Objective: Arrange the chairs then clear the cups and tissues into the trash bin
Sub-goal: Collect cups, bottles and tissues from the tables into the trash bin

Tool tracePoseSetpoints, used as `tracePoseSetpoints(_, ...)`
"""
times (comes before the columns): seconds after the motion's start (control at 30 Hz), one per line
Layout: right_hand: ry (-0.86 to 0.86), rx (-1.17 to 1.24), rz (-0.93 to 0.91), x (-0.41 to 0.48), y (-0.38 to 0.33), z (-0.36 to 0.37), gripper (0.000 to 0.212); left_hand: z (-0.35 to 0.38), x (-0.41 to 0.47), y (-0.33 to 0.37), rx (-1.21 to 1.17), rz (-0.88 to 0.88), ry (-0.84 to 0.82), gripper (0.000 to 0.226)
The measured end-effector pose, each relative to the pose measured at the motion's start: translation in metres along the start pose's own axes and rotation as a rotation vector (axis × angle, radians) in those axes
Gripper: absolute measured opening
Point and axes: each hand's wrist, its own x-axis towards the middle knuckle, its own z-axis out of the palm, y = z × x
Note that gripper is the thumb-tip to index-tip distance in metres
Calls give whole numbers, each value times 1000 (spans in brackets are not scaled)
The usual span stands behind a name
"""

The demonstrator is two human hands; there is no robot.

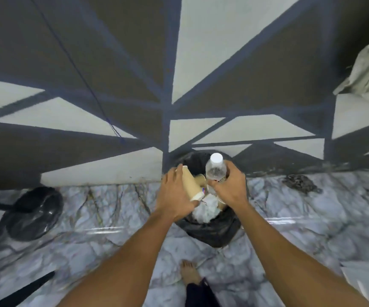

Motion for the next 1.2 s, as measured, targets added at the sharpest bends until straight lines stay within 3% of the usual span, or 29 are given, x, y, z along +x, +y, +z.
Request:
tracePoseSetpoints(0.2,2,-14,76,56,42,-8,62,53,45,25,-1,-88,-124,132)
tracePoseSetpoints(0.37,-146,-2,210,94,62,2,101,67,56,13,64,-115,-230,108)
tracePoseSetpoints(0.63,-158,-56,304,94,76,18,73,50,51,-14,9,-142,-205,76)
tracePoseSetpoints(0.87,-233,-139,140,63,19,49,40,10,24,-37,-64,-171,-136,80)
tracePoseSetpoints(1.03,-495,-238,-135,3,-62,113,27,-50,-29,-84,-108,-236,28,76)
tracePoseSetpoints(1.2,-698,-297,-452,-97,-155,192,28,-117,-127,-159,-91,-379,272,74)
